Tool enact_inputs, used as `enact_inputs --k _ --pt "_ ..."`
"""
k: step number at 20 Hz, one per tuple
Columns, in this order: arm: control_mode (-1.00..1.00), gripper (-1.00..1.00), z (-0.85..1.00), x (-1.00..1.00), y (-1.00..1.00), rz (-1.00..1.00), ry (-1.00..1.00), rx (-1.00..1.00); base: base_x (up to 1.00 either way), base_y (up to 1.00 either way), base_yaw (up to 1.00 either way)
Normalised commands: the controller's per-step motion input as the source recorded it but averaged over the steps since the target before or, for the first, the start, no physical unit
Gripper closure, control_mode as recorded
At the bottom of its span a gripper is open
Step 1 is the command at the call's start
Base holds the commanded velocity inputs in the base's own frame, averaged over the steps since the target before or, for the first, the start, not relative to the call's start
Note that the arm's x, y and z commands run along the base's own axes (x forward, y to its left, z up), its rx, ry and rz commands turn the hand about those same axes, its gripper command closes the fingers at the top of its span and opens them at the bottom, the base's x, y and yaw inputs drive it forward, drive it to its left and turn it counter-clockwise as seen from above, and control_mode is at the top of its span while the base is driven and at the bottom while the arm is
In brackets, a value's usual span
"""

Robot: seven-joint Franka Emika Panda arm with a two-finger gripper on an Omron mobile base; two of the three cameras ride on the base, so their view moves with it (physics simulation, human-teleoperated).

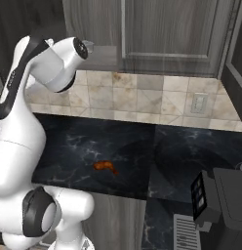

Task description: Retrieve the tupperware from the cabinet, then place the raw meat into the tupperware to avoid contamination.

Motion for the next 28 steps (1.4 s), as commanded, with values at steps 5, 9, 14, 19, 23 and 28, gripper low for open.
enact_inputs --k 5,9,14,19,23,28 --pt "-1.00 -1.00 -0.08 0.00 0.71 0.00 0.20 0.15 0.00 0.00 0.00" --pt "-1.00 -1.00 -0.14 0.00 0.66 0.00 0.18 0.06 0.00 0.00 0.00" --pt "-1.00 -1.00 0.00 -0.01 0.00 0.00 0.00 0.00 0.00 0.00 0.00" --pt "-1.00 -1.00 0.07 -0.13 -0.51 0.00 -0.03 -0.01 0.00 0.00 0.00" --pt "-1.00 -1.00 -0.07 0.05 -0.80 0.02 -0.04 -0.09 0.00 0.00 0.00" --pt "-1.00 -1.00 -0.40 0.49 -0.85 0.14 -0.04 -0.05 0.00 0.00 0.00"
